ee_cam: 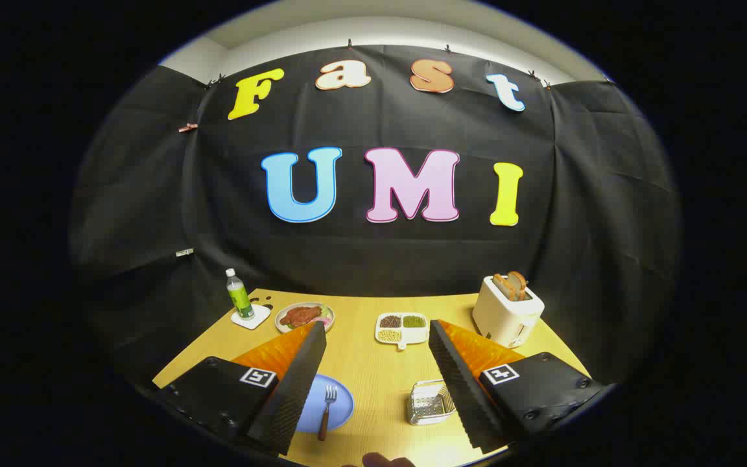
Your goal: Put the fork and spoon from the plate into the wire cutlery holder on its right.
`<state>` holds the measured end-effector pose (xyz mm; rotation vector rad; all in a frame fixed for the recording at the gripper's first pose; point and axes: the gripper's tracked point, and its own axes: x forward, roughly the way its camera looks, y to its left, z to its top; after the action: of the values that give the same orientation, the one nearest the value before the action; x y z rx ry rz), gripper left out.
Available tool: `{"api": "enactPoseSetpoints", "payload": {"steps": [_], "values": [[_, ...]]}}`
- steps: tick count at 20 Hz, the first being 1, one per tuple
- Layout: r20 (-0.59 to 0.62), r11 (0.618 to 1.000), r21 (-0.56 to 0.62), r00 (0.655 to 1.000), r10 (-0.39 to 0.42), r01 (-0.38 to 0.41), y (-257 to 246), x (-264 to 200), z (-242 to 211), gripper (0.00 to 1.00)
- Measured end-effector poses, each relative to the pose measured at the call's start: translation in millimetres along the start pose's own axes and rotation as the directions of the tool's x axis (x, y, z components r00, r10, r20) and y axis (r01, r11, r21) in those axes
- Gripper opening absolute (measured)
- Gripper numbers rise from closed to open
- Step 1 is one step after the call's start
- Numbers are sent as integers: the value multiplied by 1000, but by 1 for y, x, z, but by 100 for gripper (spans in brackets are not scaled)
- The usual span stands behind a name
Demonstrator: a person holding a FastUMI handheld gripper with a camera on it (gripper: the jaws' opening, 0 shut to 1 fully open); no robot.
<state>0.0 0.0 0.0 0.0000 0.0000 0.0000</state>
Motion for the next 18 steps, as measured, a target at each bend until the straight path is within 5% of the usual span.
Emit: {"api": "enactPoseSetpoints", "payload": {"steps": [18], "values": [[-125,1000,-2,992,13,-13,18,4,-54,99]]}}
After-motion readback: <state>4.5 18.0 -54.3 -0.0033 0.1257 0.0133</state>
